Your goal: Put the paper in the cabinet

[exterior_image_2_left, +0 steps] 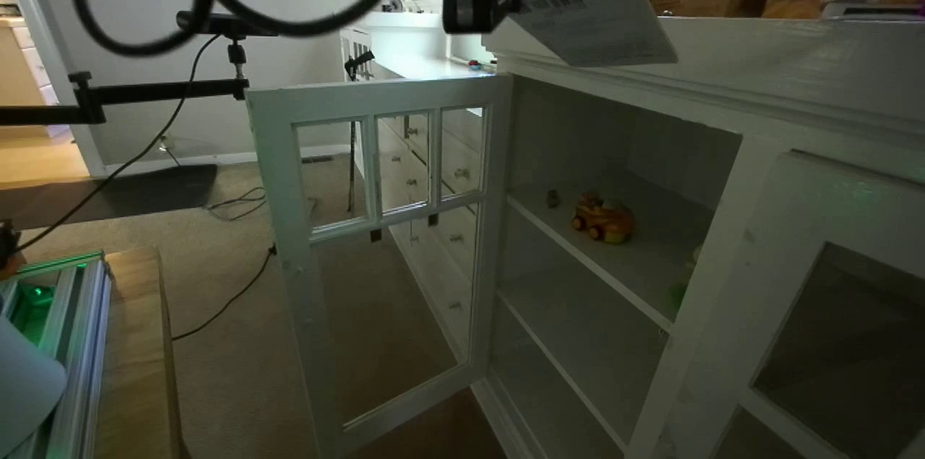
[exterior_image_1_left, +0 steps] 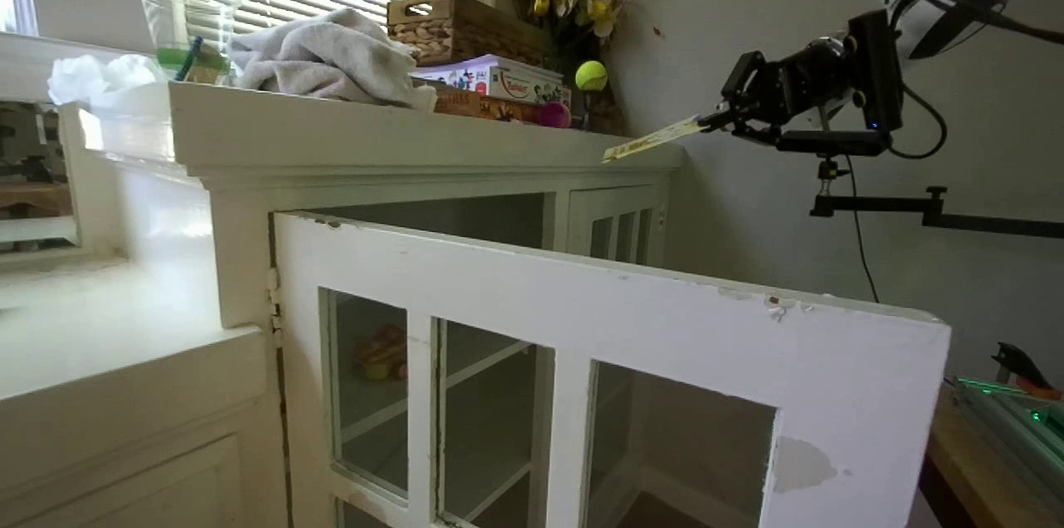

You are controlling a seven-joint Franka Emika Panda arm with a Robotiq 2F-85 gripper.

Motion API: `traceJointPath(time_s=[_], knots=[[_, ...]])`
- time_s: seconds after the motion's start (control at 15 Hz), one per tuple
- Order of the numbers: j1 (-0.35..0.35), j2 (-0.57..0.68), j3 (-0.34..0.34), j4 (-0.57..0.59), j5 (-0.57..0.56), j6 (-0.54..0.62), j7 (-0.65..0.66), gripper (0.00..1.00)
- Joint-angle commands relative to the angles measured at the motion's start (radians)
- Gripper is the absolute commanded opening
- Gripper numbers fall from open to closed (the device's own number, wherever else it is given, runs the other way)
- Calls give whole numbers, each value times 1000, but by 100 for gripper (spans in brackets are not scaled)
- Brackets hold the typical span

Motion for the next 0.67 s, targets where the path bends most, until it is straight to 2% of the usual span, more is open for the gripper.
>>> traceJointPath(time_s=[0.0, 0.33, 0.6], knots=[[29, 140, -9, 36, 100, 24, -149, 1], [22, 285, 11, 57, 137, 18, -143, 1], [25, 410, 12, 111, 190, 12, -195, 1]])
